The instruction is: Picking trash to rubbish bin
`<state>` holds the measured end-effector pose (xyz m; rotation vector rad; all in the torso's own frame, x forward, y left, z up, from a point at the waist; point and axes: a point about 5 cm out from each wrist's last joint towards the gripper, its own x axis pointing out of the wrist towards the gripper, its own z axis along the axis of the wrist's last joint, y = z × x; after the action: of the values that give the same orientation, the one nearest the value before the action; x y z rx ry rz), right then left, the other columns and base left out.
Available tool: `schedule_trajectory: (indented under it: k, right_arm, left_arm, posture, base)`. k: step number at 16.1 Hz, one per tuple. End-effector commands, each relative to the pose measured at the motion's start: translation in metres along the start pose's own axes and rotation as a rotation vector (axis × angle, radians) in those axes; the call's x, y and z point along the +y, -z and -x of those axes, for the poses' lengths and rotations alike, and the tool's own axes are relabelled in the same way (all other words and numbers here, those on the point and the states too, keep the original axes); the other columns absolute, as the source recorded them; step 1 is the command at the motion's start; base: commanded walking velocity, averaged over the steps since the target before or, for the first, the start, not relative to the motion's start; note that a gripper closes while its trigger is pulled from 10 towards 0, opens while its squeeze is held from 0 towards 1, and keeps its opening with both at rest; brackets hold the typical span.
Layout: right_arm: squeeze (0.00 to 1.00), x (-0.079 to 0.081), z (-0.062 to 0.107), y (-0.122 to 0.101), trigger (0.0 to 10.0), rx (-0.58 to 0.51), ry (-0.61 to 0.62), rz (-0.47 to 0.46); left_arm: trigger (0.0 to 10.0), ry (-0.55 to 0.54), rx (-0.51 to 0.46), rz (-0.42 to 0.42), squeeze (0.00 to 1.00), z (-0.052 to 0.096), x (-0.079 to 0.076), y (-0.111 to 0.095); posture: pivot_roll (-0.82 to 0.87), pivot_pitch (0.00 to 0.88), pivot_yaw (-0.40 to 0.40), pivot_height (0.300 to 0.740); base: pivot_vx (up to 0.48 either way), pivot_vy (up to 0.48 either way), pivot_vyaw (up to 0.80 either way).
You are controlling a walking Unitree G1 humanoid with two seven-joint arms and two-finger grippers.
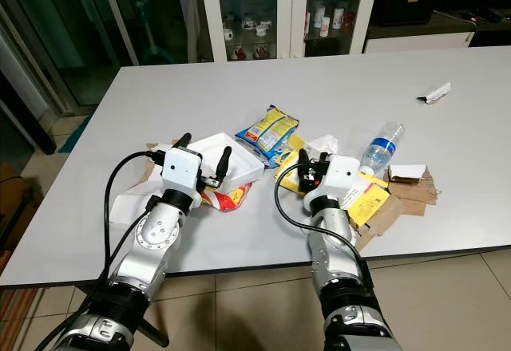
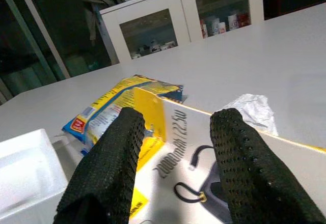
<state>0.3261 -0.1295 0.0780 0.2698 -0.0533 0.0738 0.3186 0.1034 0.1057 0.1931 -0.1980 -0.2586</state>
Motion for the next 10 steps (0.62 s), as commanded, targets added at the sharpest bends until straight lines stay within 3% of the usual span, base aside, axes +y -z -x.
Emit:
schedule_trajectory:
  k: [1, 5, 8, 10]
  right_arm:
    - [0.0, 0.005, -0.002, 0.0, 10.0, -0.002, -0.021, 0.007]
    - [0.0, 0.0, -0.002, -0.004, 10.0, -0.012, 0.0, 0.006]
    - [0.0, -0.001, -0.003, -0.004, 10.0, -0.005, 0.003, 0.011]
    - [0.0, 0.002, -0.001, -0.001, 10.0, 0.008, -0.014, 0.011]
  left_arm:
    - [10.0, 0.001, -0.02, 0.0, 0.0, -0.001, 0.003, -0.003]
    - [10.0, -0.048, -0.03, -0.04, 0.0, -0.007, 0.012, -0.009]
    - [10.0, -0.28, -0.055, -0.121, 0.0, -0.011, 0.043, -0.033]
    - [10.0, -0.294, -0.049, -0.199, 0.0, -0.001, 0.06, -0.051]
  posture:
    - [0.07, 0.0, 0.04, 0.74]
    - [0.07, 0.0, 0.038, 0.74]
    - [0.07, 0.0, 0.024, 0.74]
    - [0.09, 0.0, 0.015, 0.74]
  base:
    - [0.0, 0.0, 0.0]
    - [0.0, 0.0, 0.0]
    - [0.0, 0.0, 0.0]
    - [0.0, 0.0, 0.0]
